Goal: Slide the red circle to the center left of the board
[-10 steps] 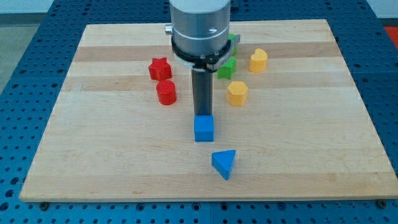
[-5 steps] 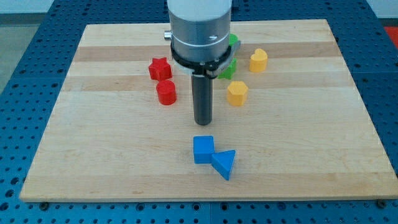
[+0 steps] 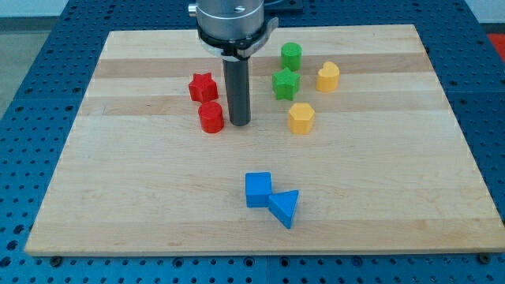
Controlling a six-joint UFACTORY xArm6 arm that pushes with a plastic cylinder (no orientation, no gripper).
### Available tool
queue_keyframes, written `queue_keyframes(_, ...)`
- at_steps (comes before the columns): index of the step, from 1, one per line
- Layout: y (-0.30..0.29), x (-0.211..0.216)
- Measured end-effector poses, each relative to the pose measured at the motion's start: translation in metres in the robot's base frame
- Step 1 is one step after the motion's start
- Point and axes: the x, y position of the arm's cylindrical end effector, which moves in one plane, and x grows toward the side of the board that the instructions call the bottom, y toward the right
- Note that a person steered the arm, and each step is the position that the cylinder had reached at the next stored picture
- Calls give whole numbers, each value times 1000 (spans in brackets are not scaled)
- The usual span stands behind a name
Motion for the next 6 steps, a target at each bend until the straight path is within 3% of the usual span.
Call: queue_keyframes(6, -140, 0)
